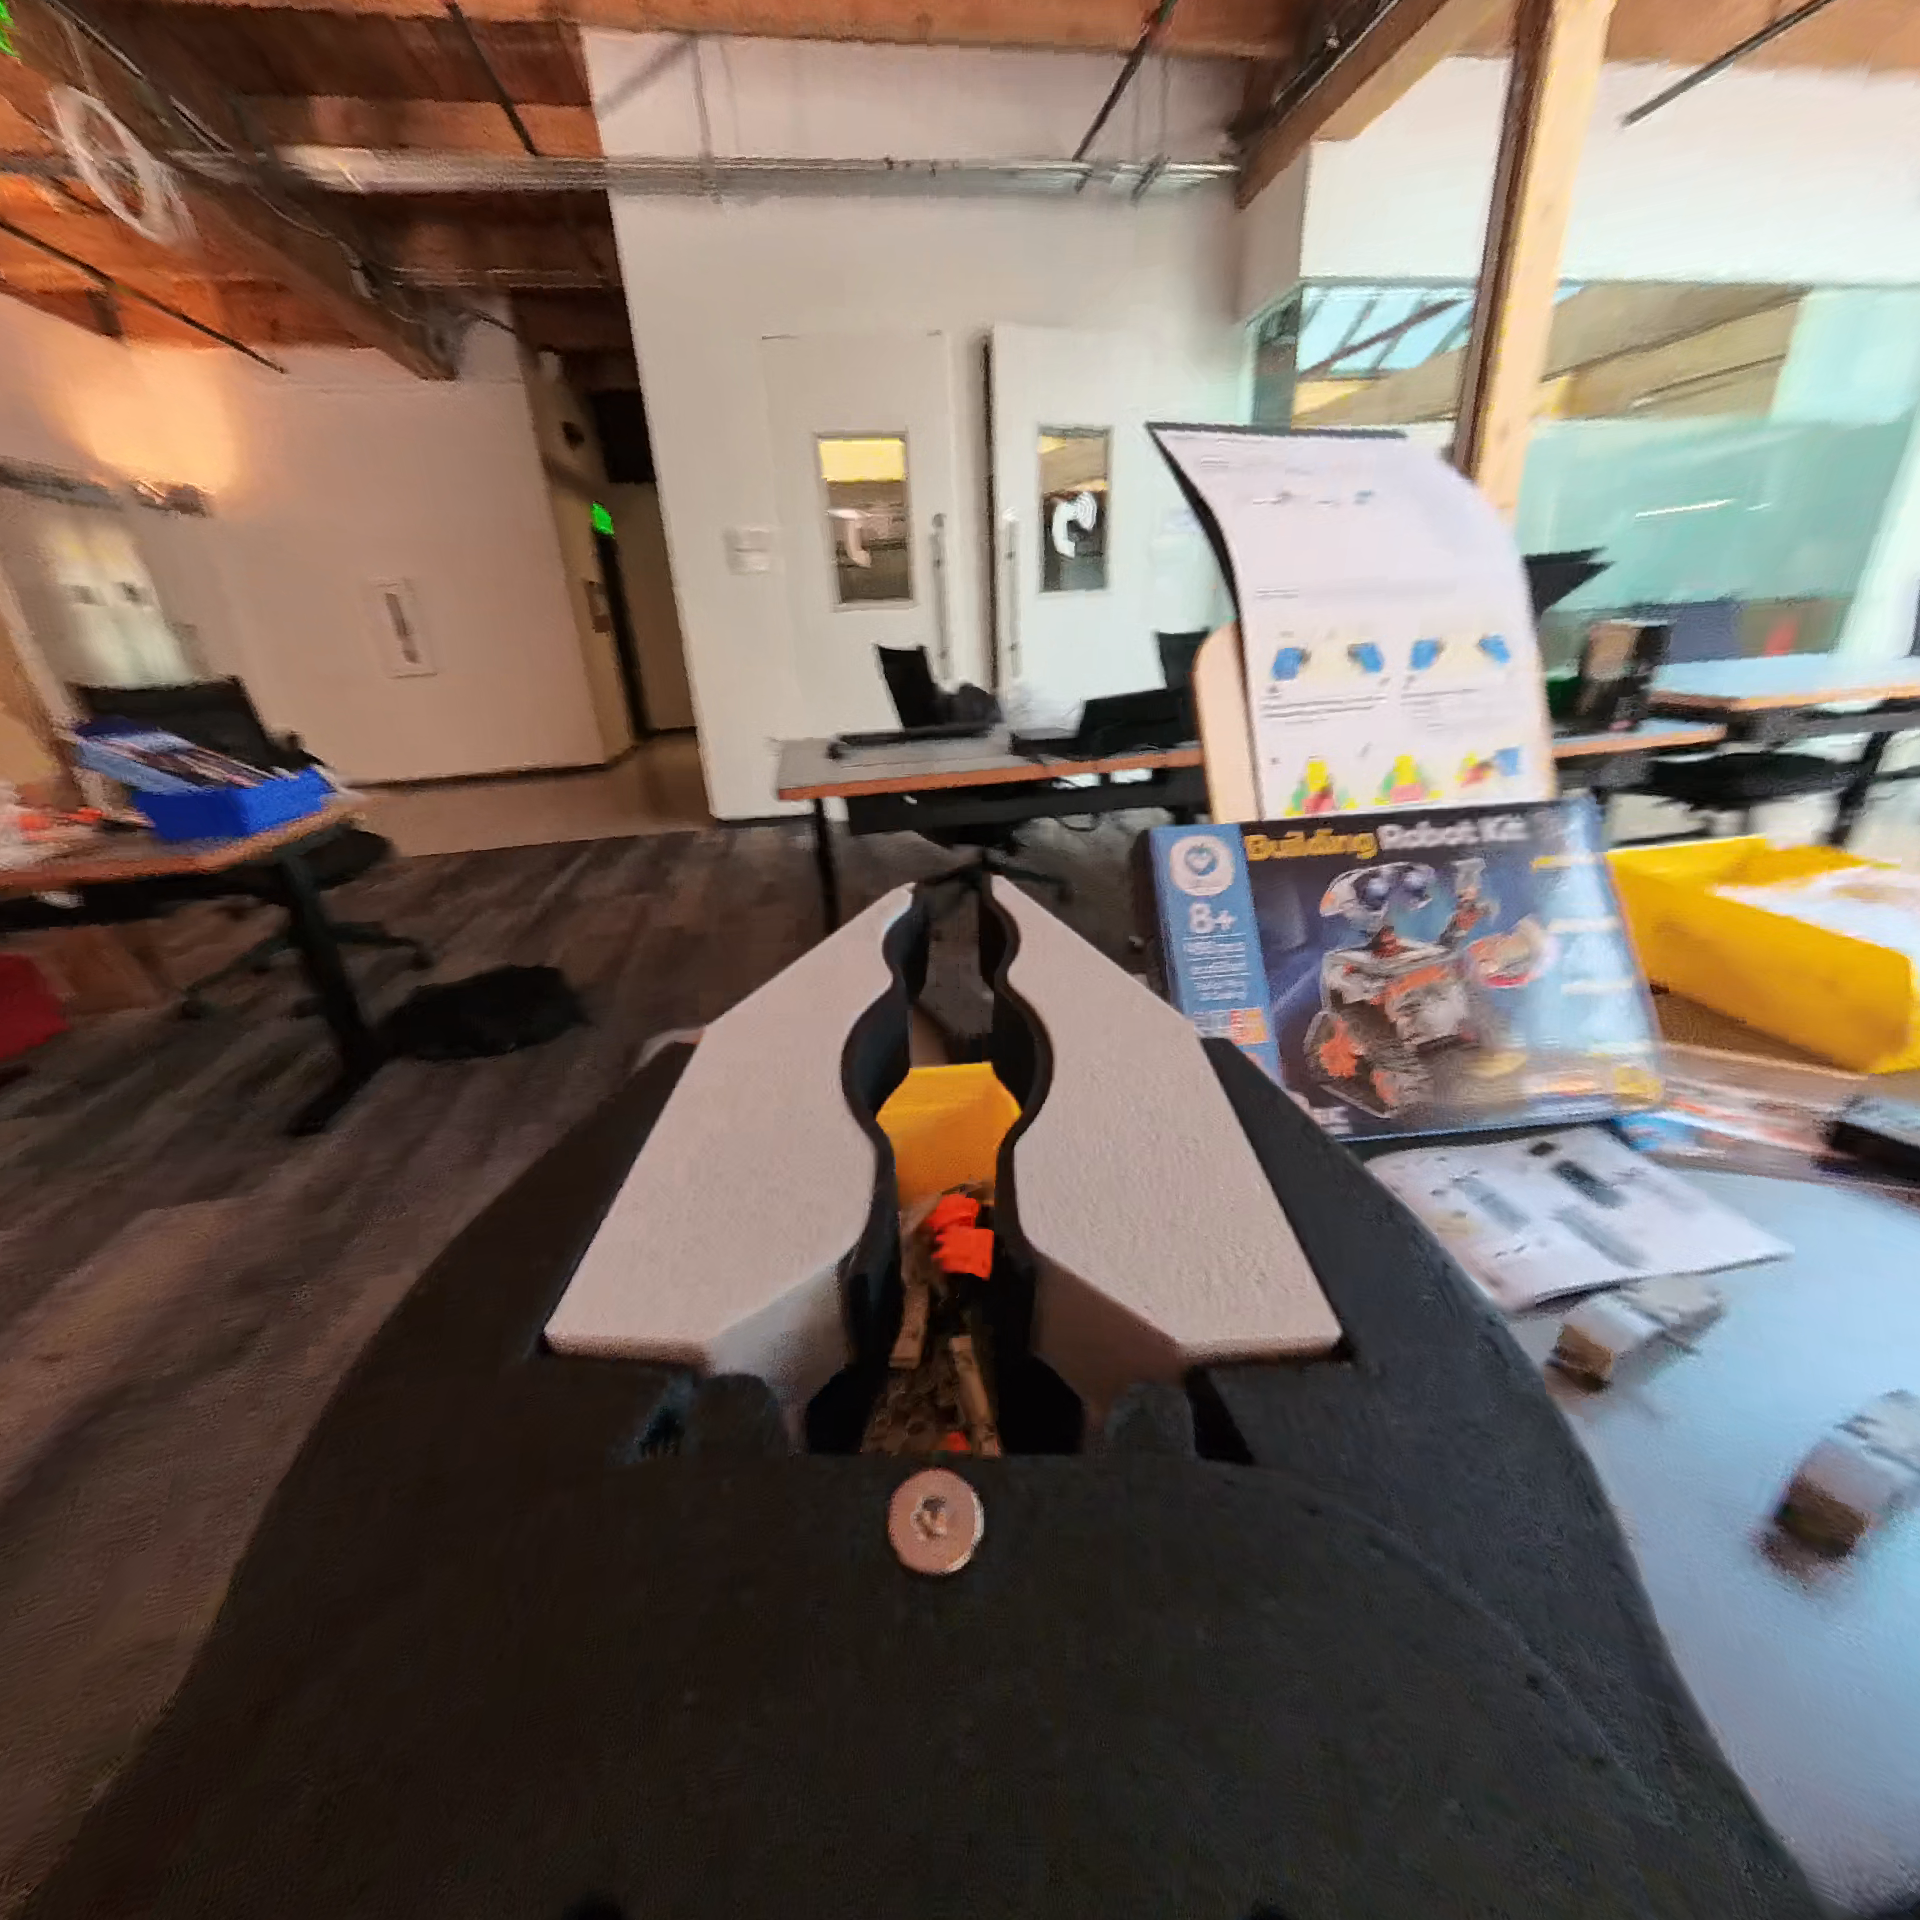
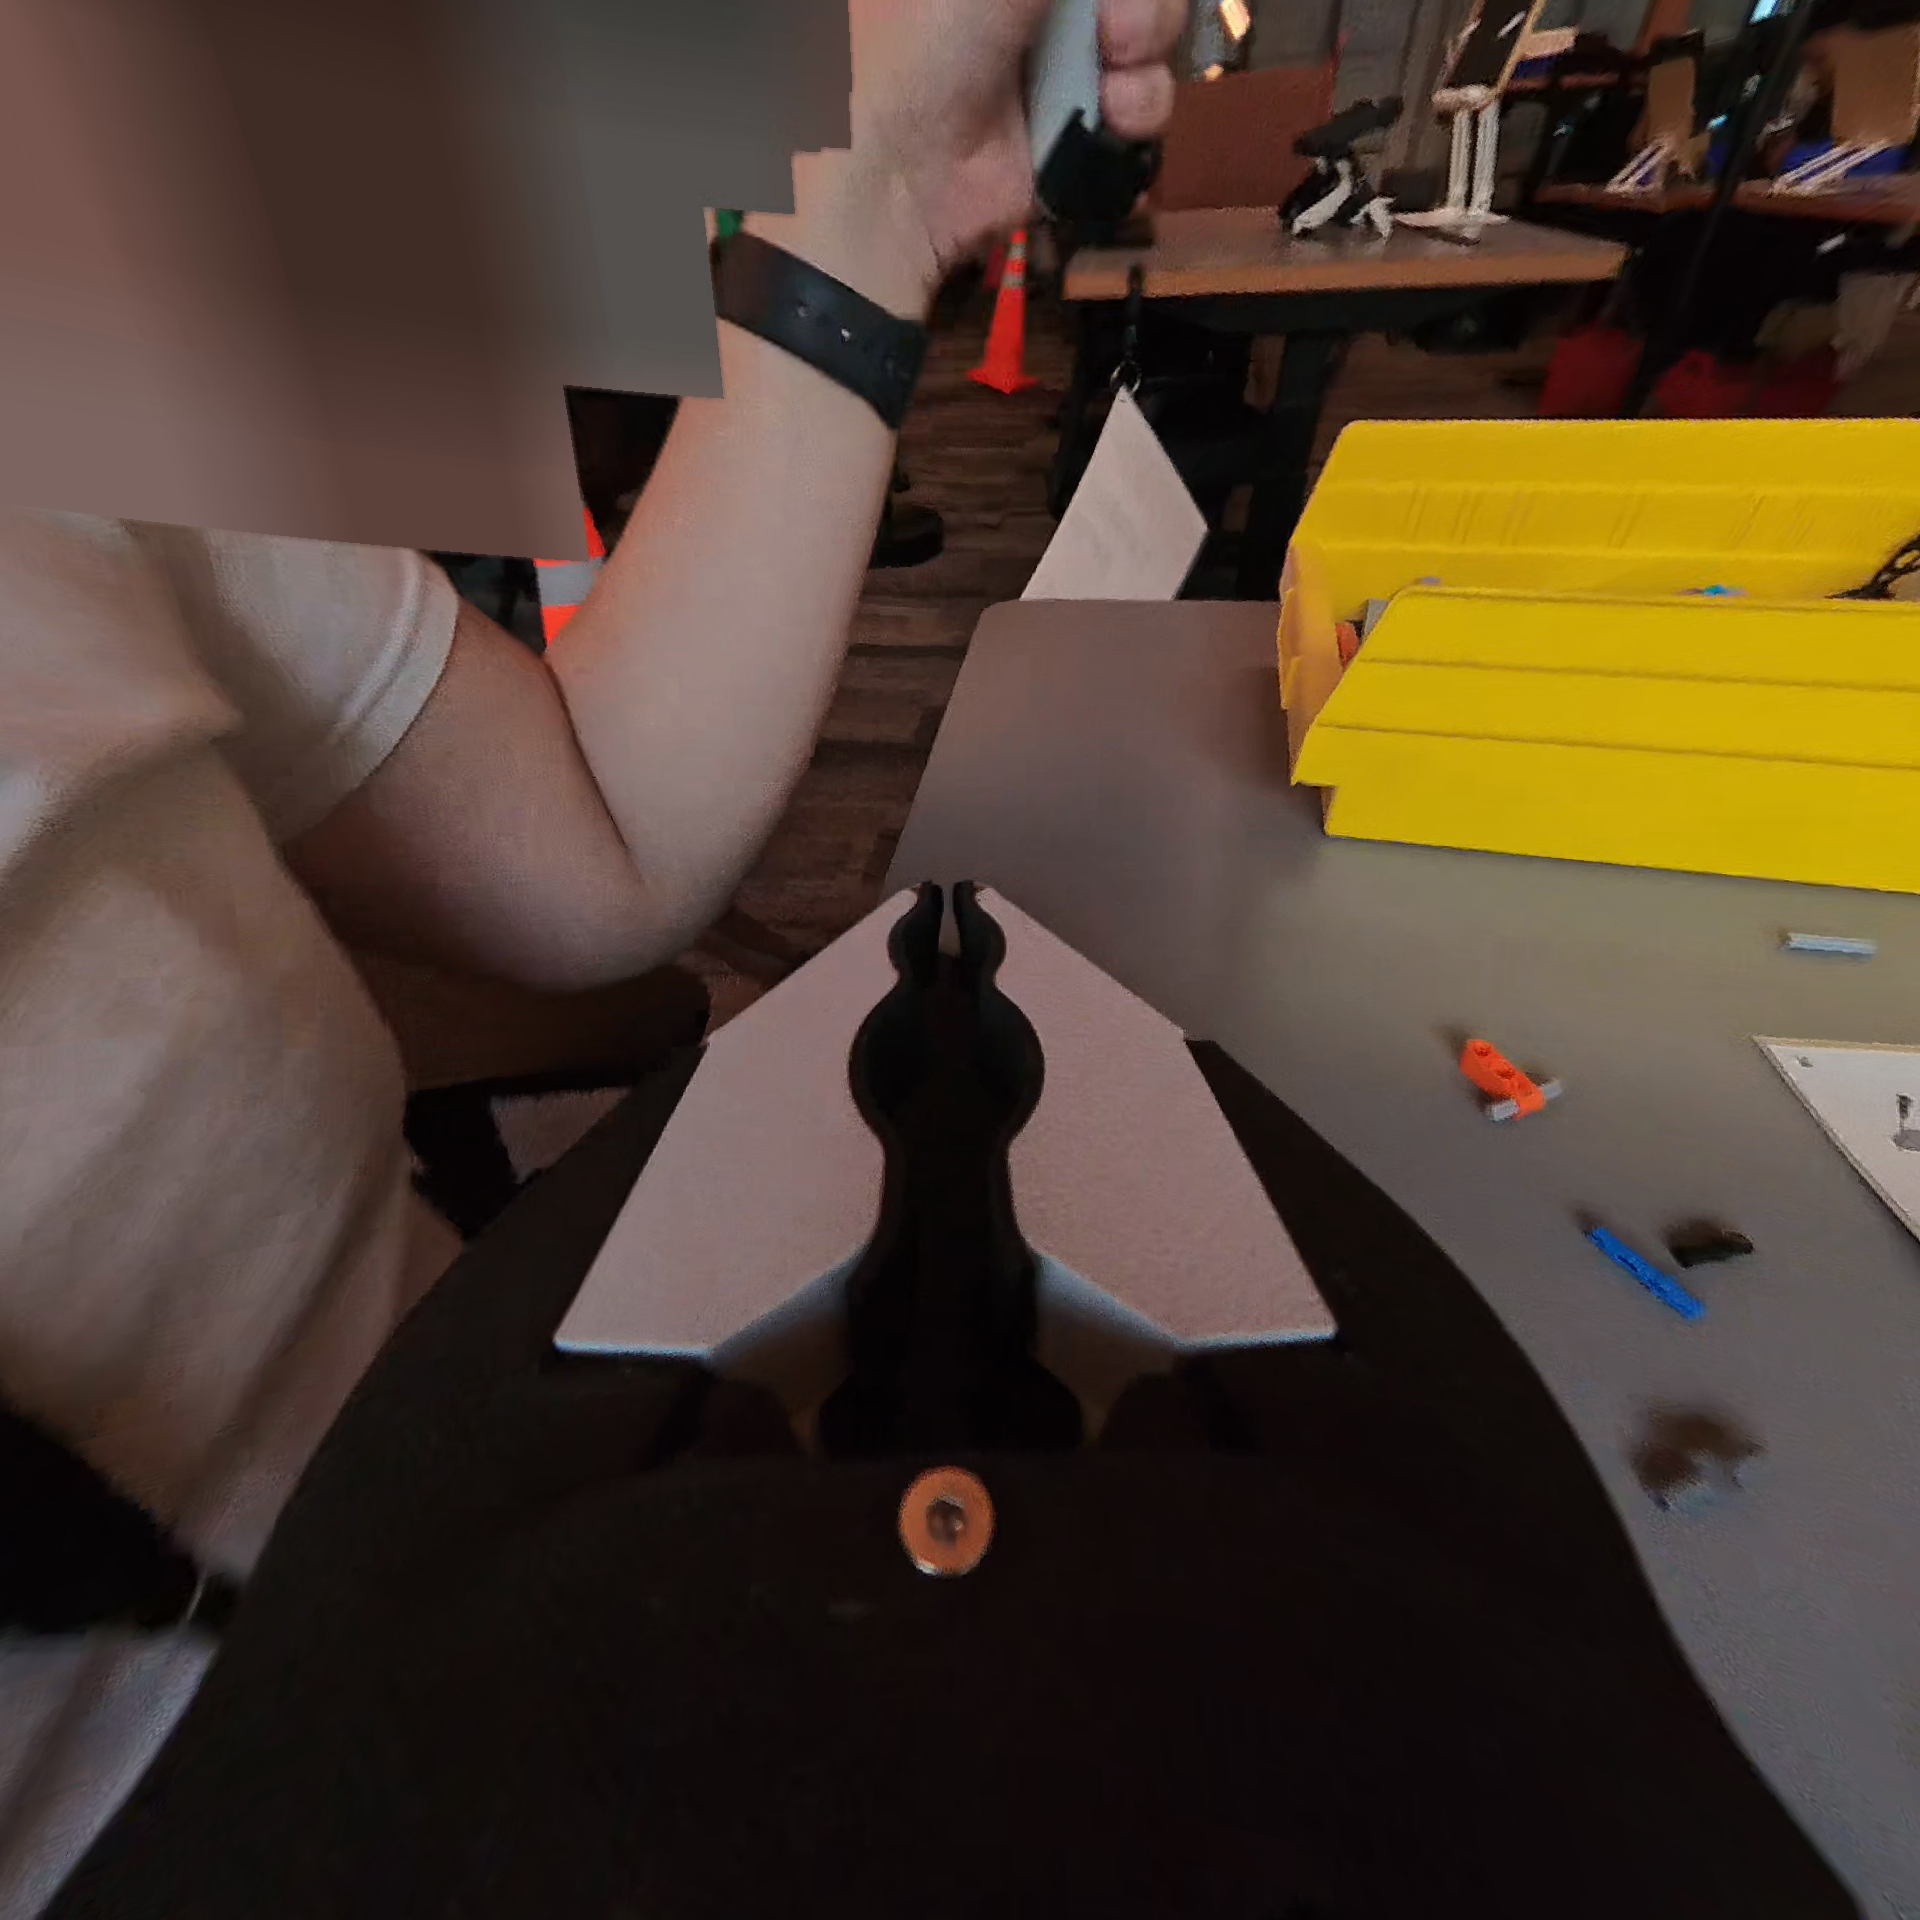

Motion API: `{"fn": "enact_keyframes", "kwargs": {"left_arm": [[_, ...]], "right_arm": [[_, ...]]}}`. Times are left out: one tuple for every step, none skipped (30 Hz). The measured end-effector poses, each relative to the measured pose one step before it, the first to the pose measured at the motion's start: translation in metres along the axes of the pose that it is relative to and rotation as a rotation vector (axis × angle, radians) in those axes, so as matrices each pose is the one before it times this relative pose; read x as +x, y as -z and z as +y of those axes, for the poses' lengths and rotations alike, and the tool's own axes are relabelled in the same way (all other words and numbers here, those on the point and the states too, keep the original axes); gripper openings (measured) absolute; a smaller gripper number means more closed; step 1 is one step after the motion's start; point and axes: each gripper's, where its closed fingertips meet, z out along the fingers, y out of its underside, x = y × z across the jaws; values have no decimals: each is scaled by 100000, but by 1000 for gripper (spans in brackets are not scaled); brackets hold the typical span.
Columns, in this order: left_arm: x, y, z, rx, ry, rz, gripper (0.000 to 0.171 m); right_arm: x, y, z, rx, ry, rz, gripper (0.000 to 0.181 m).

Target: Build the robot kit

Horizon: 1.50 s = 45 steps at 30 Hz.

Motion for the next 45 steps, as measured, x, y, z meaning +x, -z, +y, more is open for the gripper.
{"fn": "enact_keyframes", "kwargs": {"left_arm": [[-666, -444, -497, -2531, 4336, 3216, 7], [-542, -608, -27, -4717, 3037, 2660, 8], [-486, -784, 353, -6057, 1351, 2137, 8], [-538, -950, 834, -8001, 384, 1376, 9], [-677, -1085, 1466, -11476, 847, 314, 9], [-806, -1166, 1796, -13812, 1267, -748, 8], [-827, -1260, 1617, -13283, 1135, -1433, 8], [-710, -1364, 1380, -12000, 658, -1200, 9], [-540, -1412, 1188, -11350, -491, -289, 9], [-448, -1368, 870, -10107, -980, 180, 8], [-410, -1287, 637, -8207, -257, 170, 9], [-265, -1237, 646, -6547, 360, 704, 9], [-35, -1190, 818, -5646, -169, 2001, 8], [-47, -1002, 1085, -7614, -828, 2164, 10], [-489, -784, 1033, -8444, 255, -482, 13], [-785, -664, 696, -6206, 1434, -2531, 15], [-577, -664, 374, -3860, 1586, -1218, 13], [-124, -673, 232, -3220, 1124, 1567, 14], [50, -637, 158, -3015, 705, 2581, 18], [26, -587, 170, -2766, 824, 2294, 20], [-48, -538, 317, -3294, 1069, 1796, 21], [-171, -471, 440, -3717, 1225, 1012, 24], [-269, -410, 420, -3475, 1392, 387, 28], [-266, -346, 398, -3207, 1291, 522, 28], [-253, -274, 277, -2654, 1251, 617, 28], [-318, -216, 113, -2086, 1454, 49, 30], [-380, -179, 36, -1852, 1705, -490, 31], [-282, -158, -48, -1582, 1693, -256, 32], [-123, -166, -156, -1225, 1216, 395, 32], [32, -206, -259, -920, 642, 766, 33], [175, -241, -270, -917, -3, 924, 33], [275, -271, -182, -1372, -883, 685, 33], [362, -297, -88, -1808, -2184, 489, 32], [549, -310, -35, -1931, -3995, 1149, 29], [687, -333, 14, -2094, -5577, 1657, 27], [704, -324, 7, -2112, -6871, 1560, 26], [711, -334, -76, -1656, -8237, 1720, 24], [615, -341, -192, -826, -8913, 1538, 18], [292, -302, -240, -408, -8074, 317, 15], [-44, -238, -207, -183, -5998, -1034, 14], [-223, -167, -141, 56, -3361, -1206, 14], [-192, -94, -123, 241, -925, -179, 14], [-179, -65, -150, 475, 117, 361, 14], [-136, -100, -164, 643, -50, 645, 14], [6, -176, -4, -139, 59, 1366, 15]], "right_arm": [[646, -912, -491, 3833, -2845, 3102, 4], [636, -804, -633, 4653, -3113, 2879, 5], [398, -761, -613, 4529, -2267, 1553, 8], [216, -724, -331, 2783, -751, 1002, 11], [79, -649, 4, 526, 755, 825, 14], [-174, -572, 144, -397, 2543, -128, 17], [-248, -479, 107, -552, 3375, -316, 17], [-221, -402, -56, -47, 3380, -16, 19], [-204, -354, -109, 388, 3105, 82, 21], [-149, -312, 66, -518, 2346, 189, 23], [-90, -214, 127, -1051, 1701, 145, 24], [-48, -128, 30, -170, 1229, 47, 25], [71, -103, 14, 151, 446, 233, 25], [173, -102, 74, -51, -977, 112, 25], [221, -99, 51, -214, -2039, -170, 25], [316, -81, -34, 370, -2313, 136, 25], [345, -75, -82, 1089, -2617, 334, 25], [342, -99, -136, 1170, -2542, 341, 25], [323, -171, -171, 1331, -2402, 349, 25], [211, -245, -186, 1542, -2099, -27, 25], [121, -348, -101, 889, -1612, -240, 25], [94, -420, -38, 375, -1086, 38, 25], [-33, -472, 26, 14, -334, -450, 25], [-69, -479, 45, -290, 31, -521, 25], [-18, -486, 36, -61, -174, -381, 25], [-50, -484, 109, -650, -706, -854, 25], [-73, -400, 116, -831, -870, -1172, 25], [-81, -285, 55, -322, -660, -1159, 25], [-96, -162, -3, -45, -560, -1298, 25], [-129, 6, 0, 9, -628, -1479, 25], [-140, 113, -132, 1030, -324, -1216, 25], [-207, 154, -132, 989, 28, -1540, 25], [-271, 175, -76, 532, 83, -1861, 26], [-134, 177, -105, 820, -132, -1036, 26], [-18, 162, -107, 914, -755, -625, 26], [14, 162, -78, 608, -1275, -646, 26], [92, 143, -61, 598, -1606, -395, 26], [156, 117, -93, 748, -1826, -54, 26], [143, 83, -62, 512, -1836, -121, 26], [72, 59, -35, 324, -1421, -430, 26], [4, 56, -21, 171, -775, -497, 26], [-11, 10, 15, -42, -251, -259, 26], [-65, -18, 46, -347, 78, -388, 26], [-92, -13, 61, -437, 160, -557, 26], [-69, 10, 17, -174, 73, -445, 26]]}}
